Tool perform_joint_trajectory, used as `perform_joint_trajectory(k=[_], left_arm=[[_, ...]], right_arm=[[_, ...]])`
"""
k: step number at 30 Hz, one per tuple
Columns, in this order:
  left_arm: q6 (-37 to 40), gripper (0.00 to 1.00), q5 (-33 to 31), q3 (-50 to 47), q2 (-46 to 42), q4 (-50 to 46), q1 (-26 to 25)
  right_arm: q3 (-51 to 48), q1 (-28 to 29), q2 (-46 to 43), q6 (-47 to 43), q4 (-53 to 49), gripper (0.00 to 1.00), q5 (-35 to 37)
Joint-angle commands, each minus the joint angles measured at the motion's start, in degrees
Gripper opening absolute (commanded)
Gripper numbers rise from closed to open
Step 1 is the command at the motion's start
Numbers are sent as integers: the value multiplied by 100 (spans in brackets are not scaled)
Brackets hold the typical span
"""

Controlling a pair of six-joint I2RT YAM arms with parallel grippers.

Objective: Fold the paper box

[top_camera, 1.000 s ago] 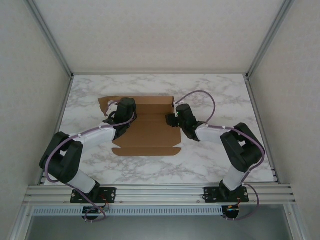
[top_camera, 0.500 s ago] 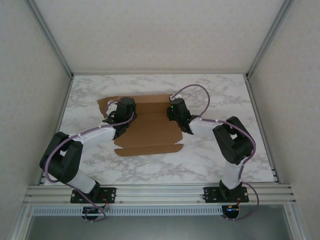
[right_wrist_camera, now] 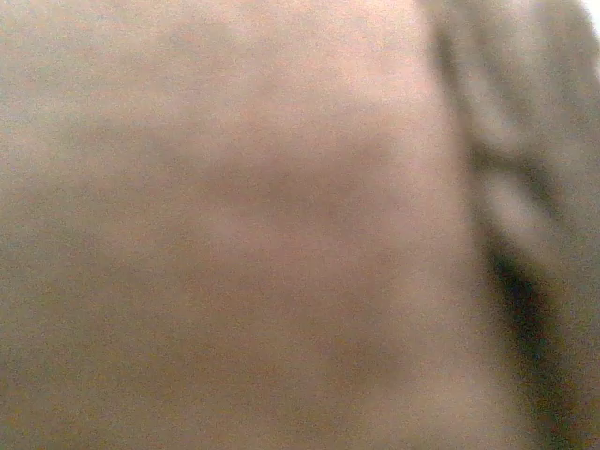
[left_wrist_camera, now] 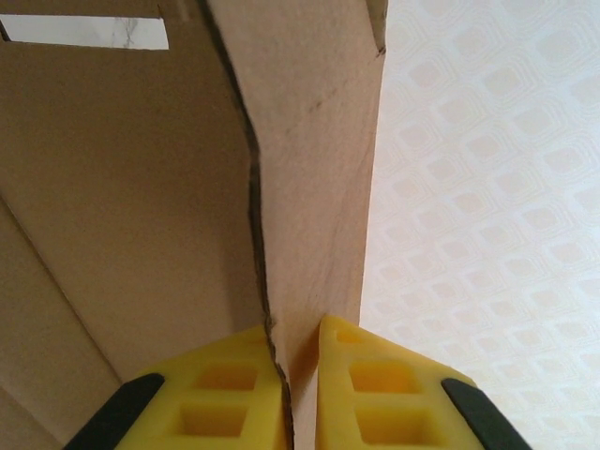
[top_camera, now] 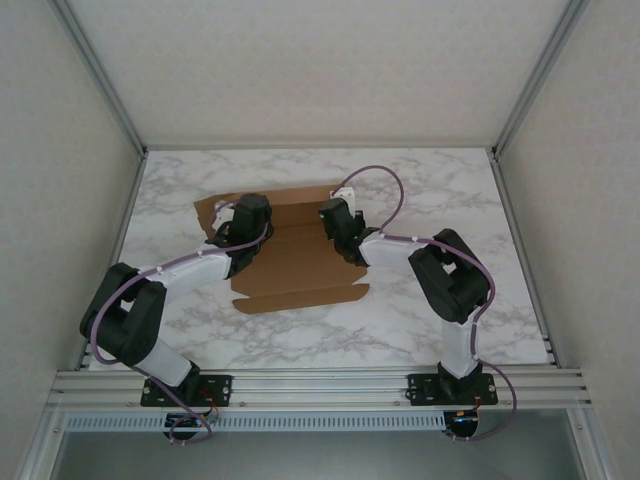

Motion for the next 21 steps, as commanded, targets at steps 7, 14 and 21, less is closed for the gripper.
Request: perform_joint_trajectory(k=[7,14,21], left_arm=[[112,28,87,-175,-63,-734,53],[602,40,340,-213,-372,-877,56],[1365,57,631,-497,-882,-997,6]], right_arm=[[-595,-115,-325,-229,-336,5,-188],[-1260,-334,-849,-383,24,5,-469],[-1587,-651,-1154,-358,114,4,-680]])
